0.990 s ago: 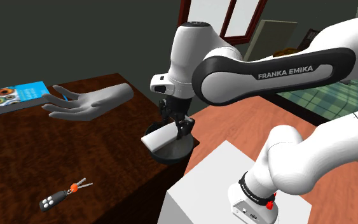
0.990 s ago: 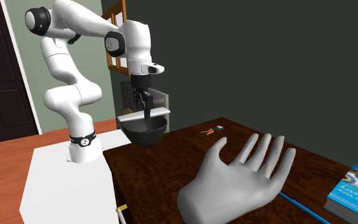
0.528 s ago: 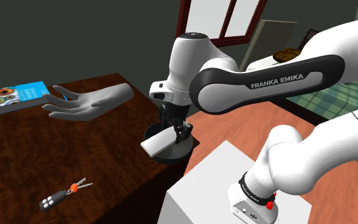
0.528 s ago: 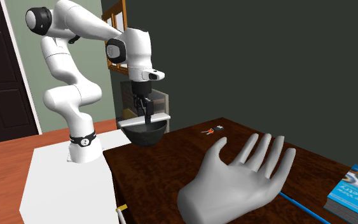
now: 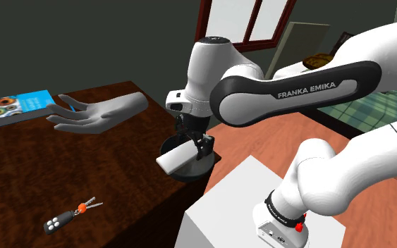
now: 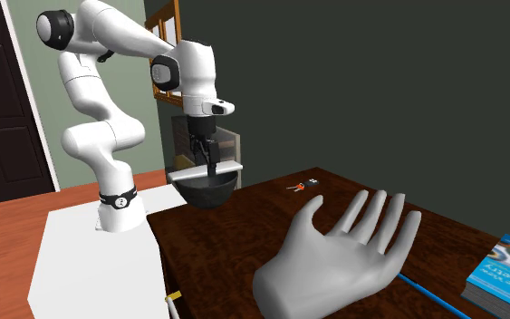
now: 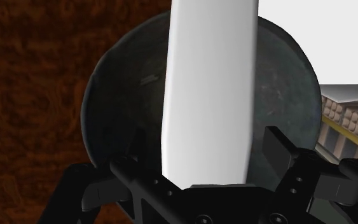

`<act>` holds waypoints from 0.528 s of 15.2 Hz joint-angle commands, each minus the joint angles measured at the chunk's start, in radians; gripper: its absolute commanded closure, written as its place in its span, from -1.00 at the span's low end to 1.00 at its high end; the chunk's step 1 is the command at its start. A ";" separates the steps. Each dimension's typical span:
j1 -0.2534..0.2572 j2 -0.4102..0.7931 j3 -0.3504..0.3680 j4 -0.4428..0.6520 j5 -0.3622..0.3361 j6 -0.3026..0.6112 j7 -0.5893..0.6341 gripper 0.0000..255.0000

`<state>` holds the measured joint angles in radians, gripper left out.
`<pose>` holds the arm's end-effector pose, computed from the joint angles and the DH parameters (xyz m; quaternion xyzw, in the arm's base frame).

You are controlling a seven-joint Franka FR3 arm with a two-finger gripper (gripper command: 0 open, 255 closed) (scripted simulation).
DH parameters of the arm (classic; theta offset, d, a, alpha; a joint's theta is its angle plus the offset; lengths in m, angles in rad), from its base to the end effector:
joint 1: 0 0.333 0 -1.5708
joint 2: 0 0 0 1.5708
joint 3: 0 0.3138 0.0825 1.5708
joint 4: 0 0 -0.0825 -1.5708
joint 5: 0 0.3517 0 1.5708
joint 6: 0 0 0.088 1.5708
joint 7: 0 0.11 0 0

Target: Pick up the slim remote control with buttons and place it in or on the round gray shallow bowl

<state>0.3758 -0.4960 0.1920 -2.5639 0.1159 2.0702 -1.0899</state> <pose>0.3003 0.2009 0.4398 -0.7042 -0.7100 -0.0001 0.0055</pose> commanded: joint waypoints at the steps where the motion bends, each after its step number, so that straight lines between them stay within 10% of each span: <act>1: 0.000 0.000 0.000 0.000 0.000 0.000 0.000 -1.00; 8: -0.003 -0.039 -0.012 0.099 -0.007 -0.138 0.000 -1.00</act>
<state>0.3732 -0.5326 0.1800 -2.4723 0.1091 1.9428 -1.0904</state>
